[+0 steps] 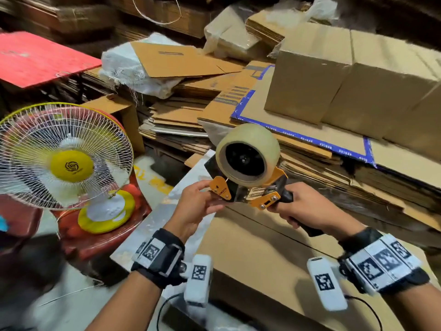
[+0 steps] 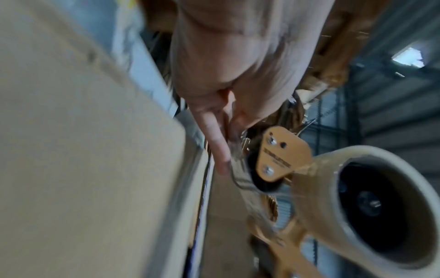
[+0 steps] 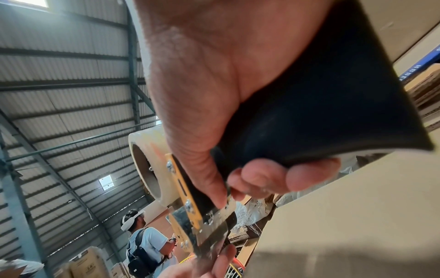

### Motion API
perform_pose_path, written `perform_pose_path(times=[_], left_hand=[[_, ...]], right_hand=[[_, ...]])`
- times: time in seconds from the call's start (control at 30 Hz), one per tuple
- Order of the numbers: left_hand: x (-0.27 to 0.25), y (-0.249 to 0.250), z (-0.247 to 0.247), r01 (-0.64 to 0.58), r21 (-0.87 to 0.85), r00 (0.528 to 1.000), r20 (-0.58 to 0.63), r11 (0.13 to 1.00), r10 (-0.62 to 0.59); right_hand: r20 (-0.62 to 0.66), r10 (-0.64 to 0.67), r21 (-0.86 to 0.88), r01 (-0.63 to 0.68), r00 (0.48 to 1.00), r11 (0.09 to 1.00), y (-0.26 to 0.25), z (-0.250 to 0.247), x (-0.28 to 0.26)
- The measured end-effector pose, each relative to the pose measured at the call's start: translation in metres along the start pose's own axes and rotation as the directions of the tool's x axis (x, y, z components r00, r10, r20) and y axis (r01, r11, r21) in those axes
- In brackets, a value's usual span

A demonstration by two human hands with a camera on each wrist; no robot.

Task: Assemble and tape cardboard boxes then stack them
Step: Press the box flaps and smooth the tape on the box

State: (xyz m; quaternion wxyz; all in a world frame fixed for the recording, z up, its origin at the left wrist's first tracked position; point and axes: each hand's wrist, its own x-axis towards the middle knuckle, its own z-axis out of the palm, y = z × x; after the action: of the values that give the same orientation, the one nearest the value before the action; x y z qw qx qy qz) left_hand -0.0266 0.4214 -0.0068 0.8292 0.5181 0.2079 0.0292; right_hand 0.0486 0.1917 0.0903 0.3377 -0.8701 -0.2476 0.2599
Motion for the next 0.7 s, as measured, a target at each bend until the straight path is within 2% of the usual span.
perform_pose_path(times=[0.13,0.37,0.7], left_hand=[[0.005,0.010,-0.014,-0.071,0.171,0.995,0.076,0.983,0.059],[0.011,0.020,-0.021,-0.082,0.388,0.989,0.143,0.918,0.027],[0.025,0.010,-0.029,-0.058,0.550,0.996,0.092,0.833,0.008]], right_hand=[[-0.029,-0.015,-0.003,0.015,0.999,1.000,-0.003,0.001,0.002],[-0.068,-0.020,-0.038,0.018,0.997,0.999,0.005,0.008,0.002],[-0.108,-0.041,-0.153,0.024,0.993,0.988,0.029,0.023,0.012]])
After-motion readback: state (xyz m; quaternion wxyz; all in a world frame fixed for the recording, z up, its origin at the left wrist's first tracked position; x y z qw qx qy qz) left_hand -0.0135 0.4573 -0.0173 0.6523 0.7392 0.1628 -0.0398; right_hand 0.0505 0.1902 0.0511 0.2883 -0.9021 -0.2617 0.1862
